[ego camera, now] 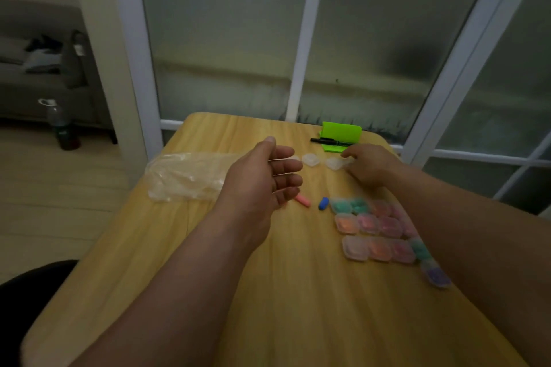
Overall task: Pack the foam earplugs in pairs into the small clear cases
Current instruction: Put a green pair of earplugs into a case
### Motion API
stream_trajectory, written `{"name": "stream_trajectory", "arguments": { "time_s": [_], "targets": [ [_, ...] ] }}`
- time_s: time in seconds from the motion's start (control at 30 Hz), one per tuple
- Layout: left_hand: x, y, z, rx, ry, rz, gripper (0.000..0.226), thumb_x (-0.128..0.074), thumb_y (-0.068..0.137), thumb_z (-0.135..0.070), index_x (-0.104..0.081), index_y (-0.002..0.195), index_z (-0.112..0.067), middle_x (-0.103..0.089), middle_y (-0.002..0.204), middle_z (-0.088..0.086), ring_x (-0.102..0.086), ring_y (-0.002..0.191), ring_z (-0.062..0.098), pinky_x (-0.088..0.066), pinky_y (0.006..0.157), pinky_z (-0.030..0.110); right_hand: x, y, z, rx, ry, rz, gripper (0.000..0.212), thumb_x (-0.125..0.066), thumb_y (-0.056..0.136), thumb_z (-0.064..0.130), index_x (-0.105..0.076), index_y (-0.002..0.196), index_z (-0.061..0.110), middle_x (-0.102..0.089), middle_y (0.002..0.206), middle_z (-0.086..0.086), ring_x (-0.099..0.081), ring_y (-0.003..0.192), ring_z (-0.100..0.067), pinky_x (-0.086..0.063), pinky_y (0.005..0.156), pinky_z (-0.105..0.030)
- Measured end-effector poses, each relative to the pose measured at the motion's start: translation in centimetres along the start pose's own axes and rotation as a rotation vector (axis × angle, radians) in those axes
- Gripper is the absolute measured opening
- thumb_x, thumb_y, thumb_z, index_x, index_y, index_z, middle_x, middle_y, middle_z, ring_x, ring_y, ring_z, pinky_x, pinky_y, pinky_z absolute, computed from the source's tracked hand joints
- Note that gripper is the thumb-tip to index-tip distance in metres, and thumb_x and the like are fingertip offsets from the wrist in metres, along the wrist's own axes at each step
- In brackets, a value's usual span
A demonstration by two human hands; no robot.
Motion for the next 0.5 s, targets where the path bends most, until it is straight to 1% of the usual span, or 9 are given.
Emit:
{"name": "stream_trajectory", "arguments": {
  "time_s": [0.1, 0.2, 0.27, 0.33, 0.37, 0.4, 0.47, 0.5],
  "targets": [
    [0.3, -0.1, 0.0, -0.003, 0.014, -0.001, 0.033, -0.05, 0.108, -0.036, -0.07, 0.107, -0.01, -0.073, 0.08, 0.004, -0.066, 0.068, 0.017, -0.053, 0.061, 0.03, 0.1, -0.1, -0.1, -0.007, 0.006, -0.016, 0.034, -0.065, 0.1, 0.03, -0.066, 0.134, 0.025, -0.065, 0.14, -0.007, -0.061, 0.126, -0.028, -0.048, 0.099, -0.034],
    [0.1, -0.9, 0.1, -0.006, 0.02, 0.021, 0.026, -0.052, 0.106, -0.03, -0.069, 0.106, -0.009, -0.071, 0.077, 0.003, -0.065, 0.065, 0.016, -0.053, 0.056, 0.027, 1.5, -2.1, 0.0, 0.005, 0.054, -0.091, 0.03, -0.067, 0.098, 0.026, -0.069, 0.127, 0.024, -0.068, 0.132, -0.008, -0.062, 0.119, -0.029, -0.045, 0.089, -0.032],
    [-0.1, -1.5, 0.3, -0.001, 0.056, 0.035, 0.022, -0.055, 0.104, -0.026, -0.068, 0.107, -0.009, -0.071, 0.077, 0.003, -0.065, 0.065, 0.016, -0.054, 0.055, 0.025, 3.0, -4.5, 0.9, 0.014, 0.173, -0.177, 0.028, -0.067, 0.096, 0.026, -0.07, 0.124, 0.021, -0.07, 0.118, -0.005, -0.065, 0.106, -0.026, -0.046, 0.082, -0.031],
    [-0.2, -2.4, 0.5, 0.015, 0.131, 0.059, 0.021, -0.057, 0.103, -0.024, -0.068, 0.112, -0.008, -0.072, 0.082, 0.006, -0.066, 0.065, 0.016, -0.055, 0.056, 0.025, 4.6, -7.9, 2.6, 0.028, 0.371, -0.238, 0.028, -0.067, 0.097, 0.03, -0.067, 0.124, 0.021, -0.073, 0.102, 0.002, -0.069, 0.09, -0.021, -0.055, 0.078, -0.037],
    [-0.1, -2.9, 0.7, 0.03, 0.172, 0.083, 0.023, -0.057, 0.102, -0.023, -0.067, 0.115, -0.007, -0.073, 0.086, 0.009, -0.066, 0.066, 0.017, -0.056, 0.057, 0.026, 5.2, -9.9, 3.7, 0.051, 0.473, -0.261, 0.029, -0.068, 0.097, 0.032, -0.065, 0.124, 0.022, -0.073, 0.099, 0.004, -0.071, 0.087, -0.018, -0.058, 0.078, -0.04],
    [-0.1, -3.6, 0.9, 0.046, 0.209, 0.114, 0.025, -0.057, 0.103, -0.024, -0.066, 0.119, -0.006, -0.073, 0.091, 0.012, -0.067, 0.068, 0.018, -0.058, 0.06, 0.028, 5.8, -12.1, 4.9, 0.091, 0.549, -0.285, 0.029, -0.07, 0.098, 0.033, -0.065, 0.124, 0.022, -0.072, 0.1, 0.006, -0.071, 0.088, -0.013, -0.06, 0.079, -0.039],
    [0.1, -5.2, 1.0, 0.076, 0.256, 0.186, 0.031, -0.056, 0.105, -0.028, -0.064, 0.124, -0.005, -0.073, 0.096, 0.014, -0.069, 0.074, 0.021, -0.059, 0.066, 0.032, 6.5, -17.0, 7.5, 0.202, 0.601, -0.307, 0.028, -0.073, 0.097, 0.033, -0.068, 0.124, 0.025, -0.07, 0.107, 0.014, -0.068, 0.092, -0.002, -0.058, 0.081, -0.027],
    [0.2, -5.9, 1.2, 0.093, 0.264, 0.227, 0.035, -0.055, 0.107, -0.032, -0.064, 0.126, -0.005, -0.073, 0.099, 0.016, -0.07, 0.078, 0.023, -0.06, 0.069, 0.033, 6.6, -19.2, 8.7, 0.256, 0.612, -0.291, 0.029, -0.074, 0.096, 0.033, -0.068, 0.124, 0.029, -0.069, 0.109, 0.016, -0.067, 0.093, 0.0, -0.057, 0.08, -0.022]
  ]
}}
Point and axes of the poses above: each hand's wrist, its own y-axis towards the middle knuckle, its own x-axis out of the back of the hand, z = x × y, the point moved 4 cm from there along y, towards the middle knuckle
